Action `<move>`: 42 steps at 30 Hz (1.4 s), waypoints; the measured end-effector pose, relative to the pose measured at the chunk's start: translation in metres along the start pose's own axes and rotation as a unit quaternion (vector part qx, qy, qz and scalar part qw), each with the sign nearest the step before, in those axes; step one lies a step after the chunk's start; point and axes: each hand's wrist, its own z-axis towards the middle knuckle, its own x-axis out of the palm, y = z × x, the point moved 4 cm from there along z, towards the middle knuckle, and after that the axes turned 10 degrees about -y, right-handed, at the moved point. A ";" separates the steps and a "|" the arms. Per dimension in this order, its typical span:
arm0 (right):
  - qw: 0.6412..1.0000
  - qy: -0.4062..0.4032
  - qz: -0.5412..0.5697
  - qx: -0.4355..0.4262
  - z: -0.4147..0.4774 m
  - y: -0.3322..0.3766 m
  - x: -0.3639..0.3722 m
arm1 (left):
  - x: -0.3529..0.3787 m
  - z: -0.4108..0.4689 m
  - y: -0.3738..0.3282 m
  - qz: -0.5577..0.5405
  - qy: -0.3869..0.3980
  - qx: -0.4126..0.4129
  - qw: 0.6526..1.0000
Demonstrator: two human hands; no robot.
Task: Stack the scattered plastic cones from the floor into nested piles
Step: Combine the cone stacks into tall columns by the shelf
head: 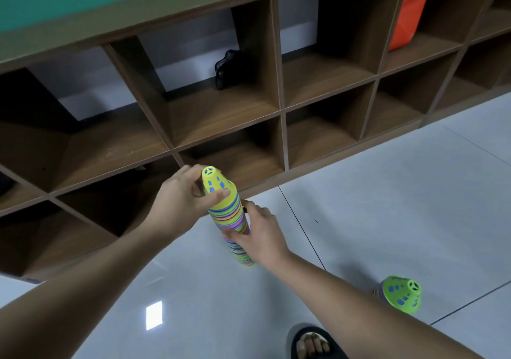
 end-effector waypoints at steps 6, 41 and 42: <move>0.999 0.016 0.039 0.027 -0.014 -0.018 -0.016 | -0.013 0.013 -0.039 0.087 -0.001 0.092 0.992; 0.956 -0.134 0.058 0.255 -0.193 -0.274 -0.191 | 0.349 -0.144 -0.183 -0.088 0.307 0.135 0.938; 0.956 -0.133 0.065 0.253 -0.194 -0.275 -0.190 | 0.351 -0.148 -0.183 -0.077 0.308 0.152 0.936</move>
